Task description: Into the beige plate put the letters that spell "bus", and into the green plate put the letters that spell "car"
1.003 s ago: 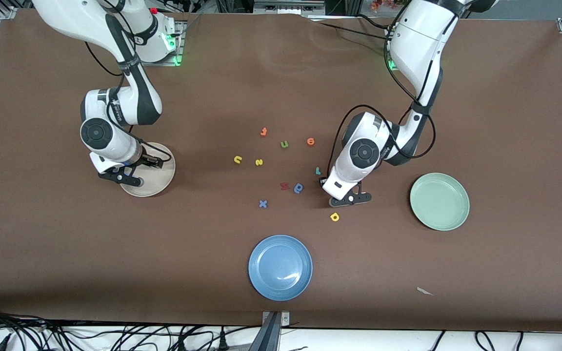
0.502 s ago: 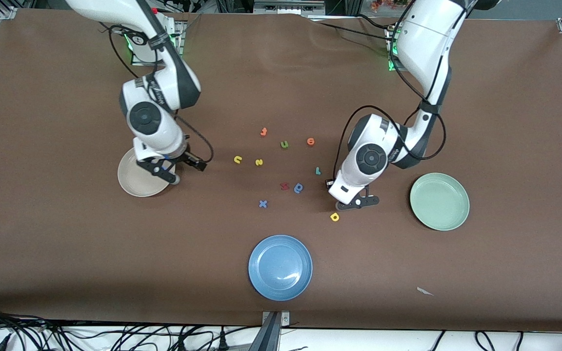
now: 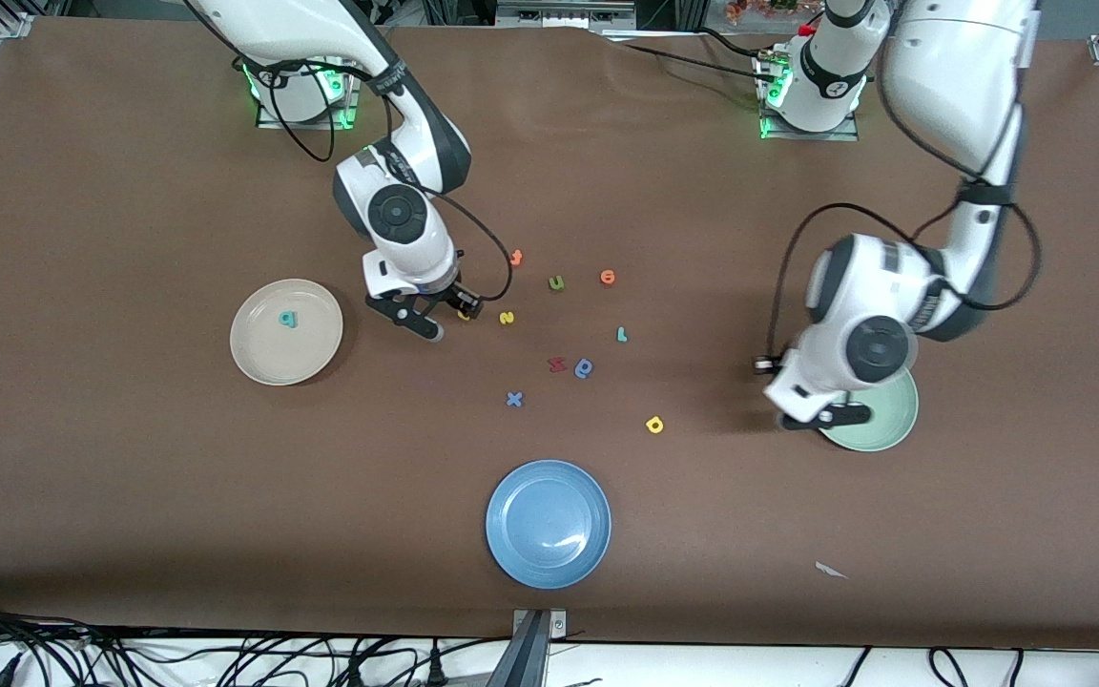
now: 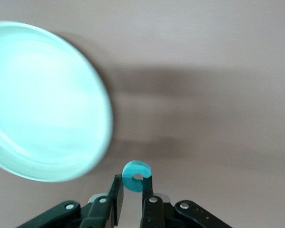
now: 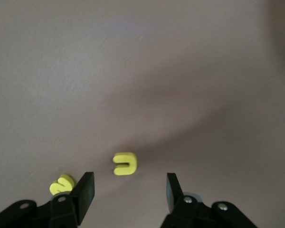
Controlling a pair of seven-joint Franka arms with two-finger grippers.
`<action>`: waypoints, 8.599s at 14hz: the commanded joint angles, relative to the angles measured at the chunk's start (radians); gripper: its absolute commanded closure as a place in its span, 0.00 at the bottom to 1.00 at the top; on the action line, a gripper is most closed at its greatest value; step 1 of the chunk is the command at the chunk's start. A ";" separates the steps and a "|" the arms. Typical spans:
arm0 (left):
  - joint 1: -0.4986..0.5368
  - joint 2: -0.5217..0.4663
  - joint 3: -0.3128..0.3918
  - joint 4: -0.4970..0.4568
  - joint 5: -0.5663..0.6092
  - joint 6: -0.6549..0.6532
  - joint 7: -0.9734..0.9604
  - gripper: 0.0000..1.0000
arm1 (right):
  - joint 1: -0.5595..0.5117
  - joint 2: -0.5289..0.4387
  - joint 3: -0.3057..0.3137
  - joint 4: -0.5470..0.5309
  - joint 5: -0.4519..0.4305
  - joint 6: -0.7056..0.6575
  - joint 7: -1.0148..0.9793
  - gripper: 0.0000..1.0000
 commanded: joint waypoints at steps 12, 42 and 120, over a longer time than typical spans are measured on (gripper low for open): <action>0.086 0.068 -0.072 0.058 -0.027 0.065 -0.049 0.01 | 0.002 0.083 0.013 0.023 0.011 0.100 -0.005 0.87; -0.383 0.100 -0.115 -0.149 -0.043 0.489 -0.646 0.50 | 0.004 -0.075 -0.203 0.103 0.195 -0.277 -0.396 0.07; 0.017 0.205 -0.109 0.352 -0.006 -0.142 -0.372 0.80 | -0.513 -0.544 -0.076 0.225 0.003 -0.746 -1.037 0.00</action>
